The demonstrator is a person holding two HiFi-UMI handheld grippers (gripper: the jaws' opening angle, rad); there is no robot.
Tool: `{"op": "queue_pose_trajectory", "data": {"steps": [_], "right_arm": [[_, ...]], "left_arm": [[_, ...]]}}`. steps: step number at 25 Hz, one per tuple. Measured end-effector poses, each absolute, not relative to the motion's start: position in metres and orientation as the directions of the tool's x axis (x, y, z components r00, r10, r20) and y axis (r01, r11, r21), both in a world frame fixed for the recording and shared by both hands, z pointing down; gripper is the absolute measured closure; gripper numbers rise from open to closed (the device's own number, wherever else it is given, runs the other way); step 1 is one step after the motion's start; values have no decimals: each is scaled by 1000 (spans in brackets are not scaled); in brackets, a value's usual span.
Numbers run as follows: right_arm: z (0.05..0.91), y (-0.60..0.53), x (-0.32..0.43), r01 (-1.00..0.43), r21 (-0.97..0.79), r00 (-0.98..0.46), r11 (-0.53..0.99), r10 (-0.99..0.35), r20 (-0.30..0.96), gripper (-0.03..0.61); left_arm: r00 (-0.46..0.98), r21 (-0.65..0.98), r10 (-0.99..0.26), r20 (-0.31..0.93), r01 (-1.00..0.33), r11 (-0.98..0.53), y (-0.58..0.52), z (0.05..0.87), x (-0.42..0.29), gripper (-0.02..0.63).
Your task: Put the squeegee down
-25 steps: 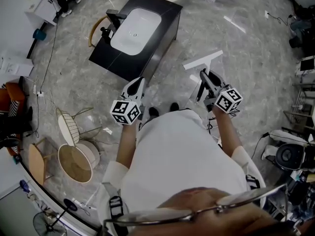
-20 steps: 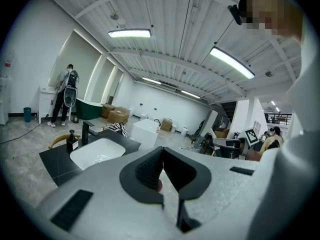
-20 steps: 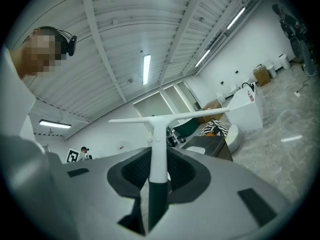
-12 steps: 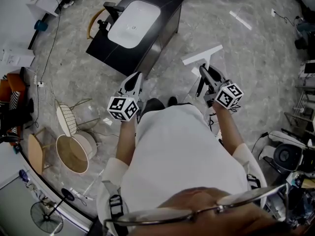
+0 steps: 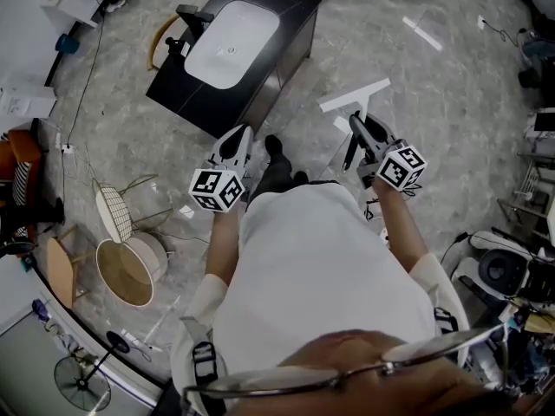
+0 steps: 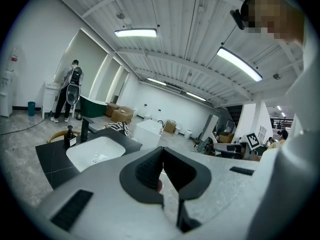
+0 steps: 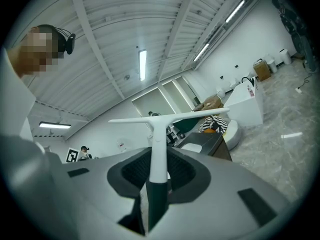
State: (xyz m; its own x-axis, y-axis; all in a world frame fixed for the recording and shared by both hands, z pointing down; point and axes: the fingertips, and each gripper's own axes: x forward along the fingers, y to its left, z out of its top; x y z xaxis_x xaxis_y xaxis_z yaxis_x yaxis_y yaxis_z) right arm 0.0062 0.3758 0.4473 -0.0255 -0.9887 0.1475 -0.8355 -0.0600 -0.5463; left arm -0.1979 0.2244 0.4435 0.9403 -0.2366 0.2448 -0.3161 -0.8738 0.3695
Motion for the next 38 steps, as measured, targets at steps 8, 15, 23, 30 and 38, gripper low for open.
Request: {"op": "queue_pose_trajectory", "data": {"steps": [8, 15, 23, 30, 38], "right_arm": [[453, 333, 39, -824, -558, 5, -101, -985, 171, 486], [457, 277, 60, -819, -558, 27, -133, -981, 193, 486], [452, 218, 77, -814, -555, 56, -172, -974, 220, 486], [452, 166, 84, -809, -559, 61, -180, -972, 225, 486], [452, 135, 94, -817, -550, 54, -176, -972, 230, 486]], "left_arm": [[946, 389, -203, 251, -291, -874, 176, 449, -160, 609], [953, 403, -171, 250, -264, -876, 117, 454, -131, 609], [962, 426, -144, 234, -234, -874, 52, 453, -114, 609], [962, 419, -143, 231, -231, -878, -4, 450, -109, 609], [963, 434, -143, 229, -232, -870, -26, 455, -101, 609]]}}
